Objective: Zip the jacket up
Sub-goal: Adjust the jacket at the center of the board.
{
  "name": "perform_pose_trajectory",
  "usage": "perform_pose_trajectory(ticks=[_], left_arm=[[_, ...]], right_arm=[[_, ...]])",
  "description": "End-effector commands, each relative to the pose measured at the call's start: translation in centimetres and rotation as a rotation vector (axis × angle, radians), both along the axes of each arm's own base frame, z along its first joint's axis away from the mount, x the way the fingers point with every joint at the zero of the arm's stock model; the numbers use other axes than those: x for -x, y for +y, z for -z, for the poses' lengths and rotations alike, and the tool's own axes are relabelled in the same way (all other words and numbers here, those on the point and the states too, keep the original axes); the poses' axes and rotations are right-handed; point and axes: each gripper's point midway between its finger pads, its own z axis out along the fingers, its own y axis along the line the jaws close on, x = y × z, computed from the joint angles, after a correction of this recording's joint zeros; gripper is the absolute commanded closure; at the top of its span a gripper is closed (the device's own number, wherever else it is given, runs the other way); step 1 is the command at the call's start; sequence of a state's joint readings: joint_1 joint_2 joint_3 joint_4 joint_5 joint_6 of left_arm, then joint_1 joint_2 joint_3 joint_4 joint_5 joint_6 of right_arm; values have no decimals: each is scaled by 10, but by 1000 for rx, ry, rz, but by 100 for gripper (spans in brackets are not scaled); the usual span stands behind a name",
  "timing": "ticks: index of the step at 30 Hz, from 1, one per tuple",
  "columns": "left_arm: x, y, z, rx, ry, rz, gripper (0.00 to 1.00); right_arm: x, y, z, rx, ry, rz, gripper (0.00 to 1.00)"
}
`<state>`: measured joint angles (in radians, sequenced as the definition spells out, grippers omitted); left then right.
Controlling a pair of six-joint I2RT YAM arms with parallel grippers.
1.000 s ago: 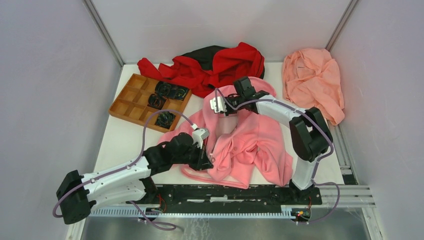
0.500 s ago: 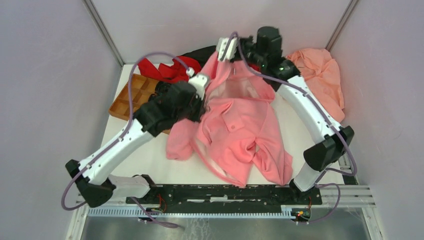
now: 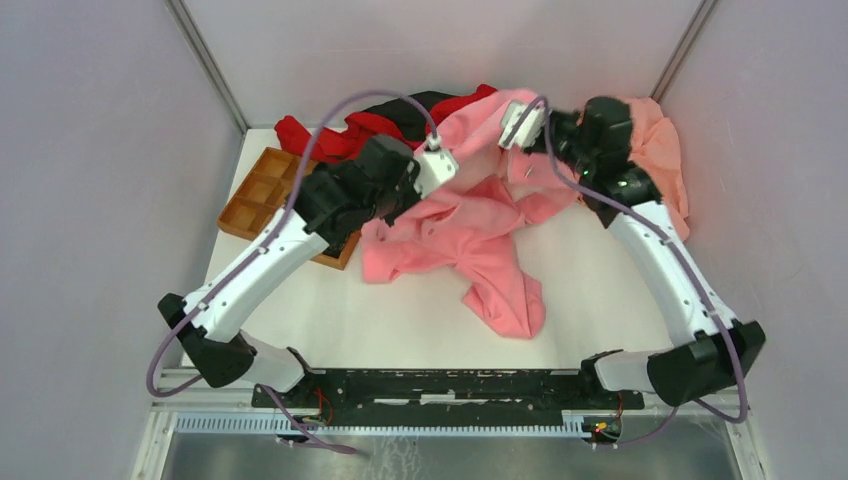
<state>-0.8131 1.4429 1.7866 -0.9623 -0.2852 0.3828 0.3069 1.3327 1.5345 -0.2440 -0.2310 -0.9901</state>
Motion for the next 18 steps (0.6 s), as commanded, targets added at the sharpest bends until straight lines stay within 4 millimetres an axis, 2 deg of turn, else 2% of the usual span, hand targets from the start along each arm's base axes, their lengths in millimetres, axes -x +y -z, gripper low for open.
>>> perform_pose_trajectory(ticks=[1, 3, 5, 6, 8, 10, 13, 15, 18], left_arm=[[39, 1, 113, -219, 272, 237, 98], [52, 2, 151, -240, 370, 258, 98], [60, 7, 175, -262, 431, 247, 98], [64, 9, 183, -266, 455, 246, 98], [69, 12, 189, -261, 469, 243, 98], [73, 9, 189, -226, 454, 262, 98], [74, 7, 185, -181, 415, 271, 98], [75, 9, 181, -157, 391, 270, 98], [76, 11, 179, -140, 373, 260, 98]], right_arm=[[-12, 3, 173, 16, 386, 4, 87], [-12, 4, 220, -20, 505, 29, 71], [-14, 4, 245, -56, 596, 63, 57], [-12, 6, 249, -71, 635, 54, 54], [-6, 11, 244, -112, 675, -1, 44], [9, 15, 227, -137, 671, -101, 34], [50, 26, 202, -110, 631, -321, 18], [74, 29, 199, -81, 613, -396, 13], [111, 34, 207, 13, 603, -540, 11]])
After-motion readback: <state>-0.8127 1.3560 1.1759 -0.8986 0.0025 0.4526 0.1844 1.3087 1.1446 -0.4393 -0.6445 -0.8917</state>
